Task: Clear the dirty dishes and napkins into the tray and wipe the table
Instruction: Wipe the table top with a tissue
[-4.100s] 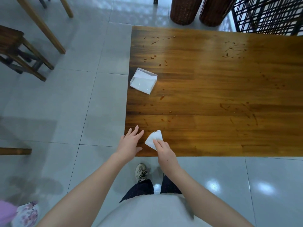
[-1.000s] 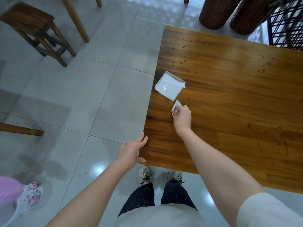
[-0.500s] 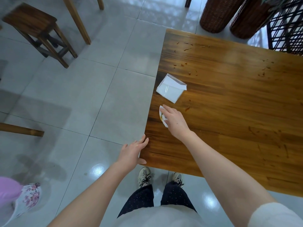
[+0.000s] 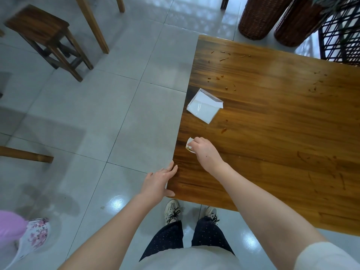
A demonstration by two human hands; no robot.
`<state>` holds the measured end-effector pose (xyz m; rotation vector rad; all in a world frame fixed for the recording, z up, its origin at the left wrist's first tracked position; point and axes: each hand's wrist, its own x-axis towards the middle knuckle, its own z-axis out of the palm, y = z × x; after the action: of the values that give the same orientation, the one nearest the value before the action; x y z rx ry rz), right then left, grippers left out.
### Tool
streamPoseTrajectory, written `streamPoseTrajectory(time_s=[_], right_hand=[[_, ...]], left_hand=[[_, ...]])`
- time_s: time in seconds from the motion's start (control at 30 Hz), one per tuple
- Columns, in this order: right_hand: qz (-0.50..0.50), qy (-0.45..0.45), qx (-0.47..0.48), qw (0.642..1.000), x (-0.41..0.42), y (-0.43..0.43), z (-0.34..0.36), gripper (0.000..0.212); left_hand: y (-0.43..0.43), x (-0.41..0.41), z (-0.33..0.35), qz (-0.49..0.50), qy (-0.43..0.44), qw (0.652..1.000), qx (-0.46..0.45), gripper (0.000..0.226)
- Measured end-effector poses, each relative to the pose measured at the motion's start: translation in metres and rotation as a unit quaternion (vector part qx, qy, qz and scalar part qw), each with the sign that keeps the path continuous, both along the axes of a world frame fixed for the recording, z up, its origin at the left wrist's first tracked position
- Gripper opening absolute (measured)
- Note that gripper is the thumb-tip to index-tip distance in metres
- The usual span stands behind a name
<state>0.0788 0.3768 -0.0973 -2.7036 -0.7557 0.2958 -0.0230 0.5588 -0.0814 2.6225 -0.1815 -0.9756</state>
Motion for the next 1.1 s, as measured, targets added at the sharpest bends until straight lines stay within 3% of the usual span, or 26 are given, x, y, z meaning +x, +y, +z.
streamPoseTrajectory(time_s=[0.17, 0.3, 0.37, 0.6, 0.77, 0.93, 1.1], right_hand=[[-0.111, 0.006, 0.016, 0.994, 0.029, -0.007, 0.001, 0.028], [-0.293, 0.034, 0.044, 0.955, 0.052, -0.039, 0.000, 0.014], [-0.337, 0.031, 0.050, 0.940, 0.049, -0.036, -0.001, 0.013], [-0.243, 0.023, 0.078, 0.967, -0.001, 0.018, -0.006, 0.021], [-0.161, 0.024, 0.057, 0.985, -0.018, -0.006, -0.006, 0.023], [-0.249, 0.006, 0.073, 0.966, -0.029, -0.079, -0.003, 0.019], [-0.420, -0.002, 0.107, 0.901, -0.047, -0.145, 0.001, 0.020]], left_hand=[[0.000, -0.001, -0.001, -0.001, -0.001, 1.000, 0.004, 0.092], [0.000, -0.001, 0.002, 0.006, 0.005, 1.000, 0.005, 0.092], [-0.001, 0.001, 0.003, 0.002, 0.010, 1.000, 0.013, 0.092], [-0.010, 0.006, 0.008, -0.031, 0.023, 0.996, 0.082, 0.093], [-0.013, 0.004, 0.012, -0.028, 0.015, 0.996, 0.088, 0.092], [-0.013, 0.005, 0.015, -0.028, 0.030, 0.995, 0.089, 0.092], [-0.011, 0.002, 0.015, -0.015, 0.027, 0.997, 0.074, 0.092]])
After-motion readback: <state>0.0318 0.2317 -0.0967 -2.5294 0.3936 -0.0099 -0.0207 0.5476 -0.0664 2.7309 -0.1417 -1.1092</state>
